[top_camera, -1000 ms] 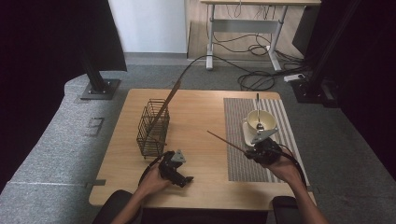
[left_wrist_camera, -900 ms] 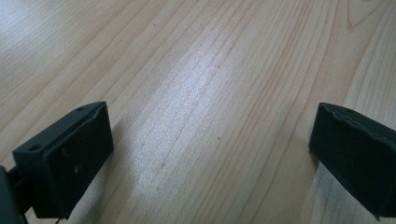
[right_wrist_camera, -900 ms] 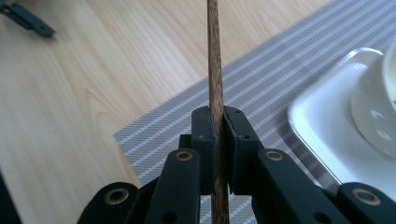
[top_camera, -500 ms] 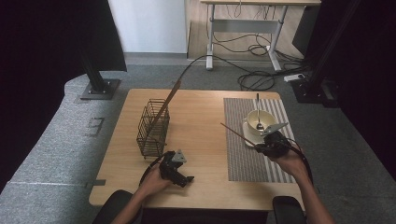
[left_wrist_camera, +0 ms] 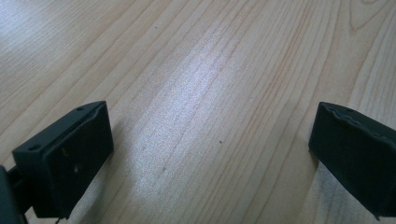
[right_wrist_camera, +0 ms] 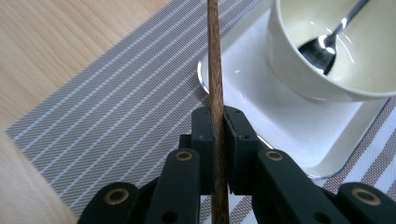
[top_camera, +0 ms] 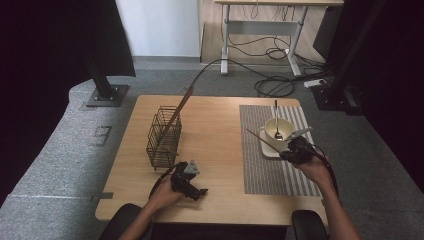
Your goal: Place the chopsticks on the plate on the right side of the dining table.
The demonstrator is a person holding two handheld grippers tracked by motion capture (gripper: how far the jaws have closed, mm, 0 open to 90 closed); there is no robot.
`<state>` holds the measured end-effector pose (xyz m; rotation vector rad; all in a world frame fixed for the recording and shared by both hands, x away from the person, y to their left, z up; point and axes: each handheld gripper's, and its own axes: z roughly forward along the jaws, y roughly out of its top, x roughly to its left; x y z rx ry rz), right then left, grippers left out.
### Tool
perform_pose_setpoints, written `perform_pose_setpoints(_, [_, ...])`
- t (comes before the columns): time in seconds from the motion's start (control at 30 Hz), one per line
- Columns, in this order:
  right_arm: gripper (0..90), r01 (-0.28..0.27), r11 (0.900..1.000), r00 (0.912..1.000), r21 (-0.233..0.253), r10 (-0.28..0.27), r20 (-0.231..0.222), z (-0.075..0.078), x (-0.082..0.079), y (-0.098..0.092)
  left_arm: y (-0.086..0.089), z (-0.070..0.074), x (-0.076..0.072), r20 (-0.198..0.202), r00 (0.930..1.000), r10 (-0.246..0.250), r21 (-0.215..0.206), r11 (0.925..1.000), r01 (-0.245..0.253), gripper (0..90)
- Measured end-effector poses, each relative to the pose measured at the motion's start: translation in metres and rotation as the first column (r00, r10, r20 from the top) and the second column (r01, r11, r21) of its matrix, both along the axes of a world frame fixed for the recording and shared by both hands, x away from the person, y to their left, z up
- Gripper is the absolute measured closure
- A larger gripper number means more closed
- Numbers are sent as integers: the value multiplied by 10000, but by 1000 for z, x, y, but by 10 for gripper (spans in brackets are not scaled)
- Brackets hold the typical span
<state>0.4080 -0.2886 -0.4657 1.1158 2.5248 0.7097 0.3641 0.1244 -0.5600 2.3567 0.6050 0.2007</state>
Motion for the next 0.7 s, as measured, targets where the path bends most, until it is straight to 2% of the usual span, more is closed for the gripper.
perform_pose_setpoints(0.23, [828,194,9996,9997,-199,-197,-172,-9,9,-8,0,0,0,4,10000,-15,3,10000,15,0])
perform_pose_setpoints(0.4, [829,246,9982,9991,-539,-264,-322,-22,18,-14,0,0,0,0,10000,-29,14,10000,29,0])
perform_pose_setpoints(0.7, [827,353,9979,9983,-548,-377,-441,-33,29,-23,0,0,0,-3,10000,-31,18,10000,31,0])
